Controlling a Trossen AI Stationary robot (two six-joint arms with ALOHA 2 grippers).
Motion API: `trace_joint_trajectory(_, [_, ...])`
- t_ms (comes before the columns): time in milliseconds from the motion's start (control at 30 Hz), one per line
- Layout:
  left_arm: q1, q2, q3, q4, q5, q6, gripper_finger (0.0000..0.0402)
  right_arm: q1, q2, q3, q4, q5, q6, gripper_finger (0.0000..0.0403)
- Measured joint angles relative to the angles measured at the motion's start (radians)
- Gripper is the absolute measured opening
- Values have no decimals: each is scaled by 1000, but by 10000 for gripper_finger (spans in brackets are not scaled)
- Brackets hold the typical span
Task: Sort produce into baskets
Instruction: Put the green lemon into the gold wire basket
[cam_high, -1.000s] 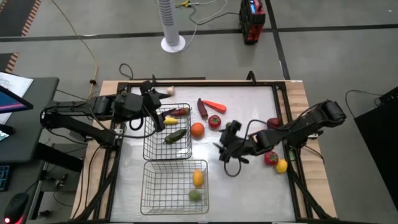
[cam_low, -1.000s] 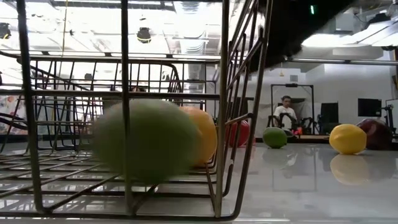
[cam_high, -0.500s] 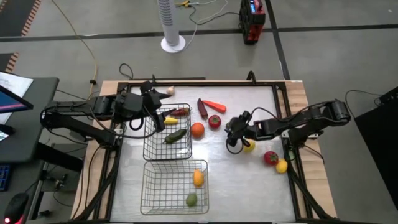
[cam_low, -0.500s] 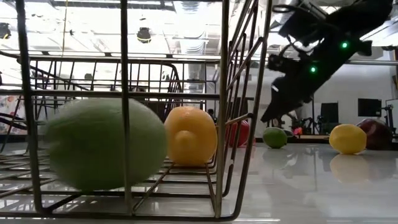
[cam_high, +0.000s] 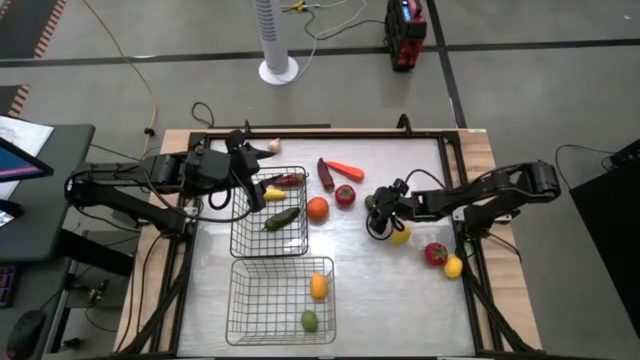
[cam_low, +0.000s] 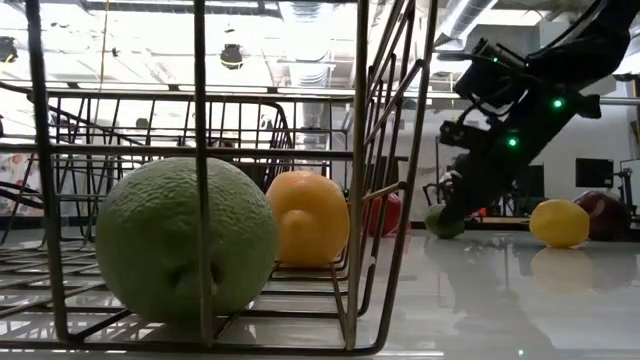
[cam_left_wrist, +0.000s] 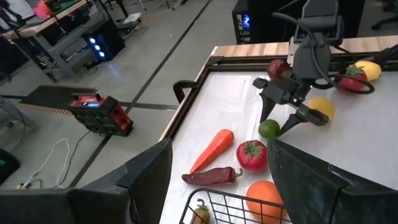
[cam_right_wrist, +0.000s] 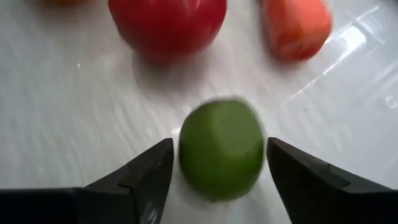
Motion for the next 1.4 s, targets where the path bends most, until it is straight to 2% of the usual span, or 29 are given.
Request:
trace_joint_trajectory(267, [0,0,0,-3,-1,0,249,2,72,5,44,-5,7,207])
trace_joint_trajectory(533, [0,0,0,-3,-1,2,249,43,-25,90,-59,-22,-9,212])
trace_joint_trajectory(700, [0,0,0,-3,-1,6,249,130,-83,182,-87,-12,-42,210])
trace_joint_trajectory(867, [0,0,0,-3,-10,6,249,232,-80,287,-96,24,-62,211])
trace_joint_trajectory(1033, [0,0,0,-3,-21,7,249,324,-11,387,-25,25,-97,211])
trace_joint_trajectory(1233, [0,0,0,-3,-35,7,249,408,138,509,56,23,-155,211])
trace_joint_trajectory(1400, [0,0,-1,-2,-51,23,249,438,271,641,52,-87,-181,212])
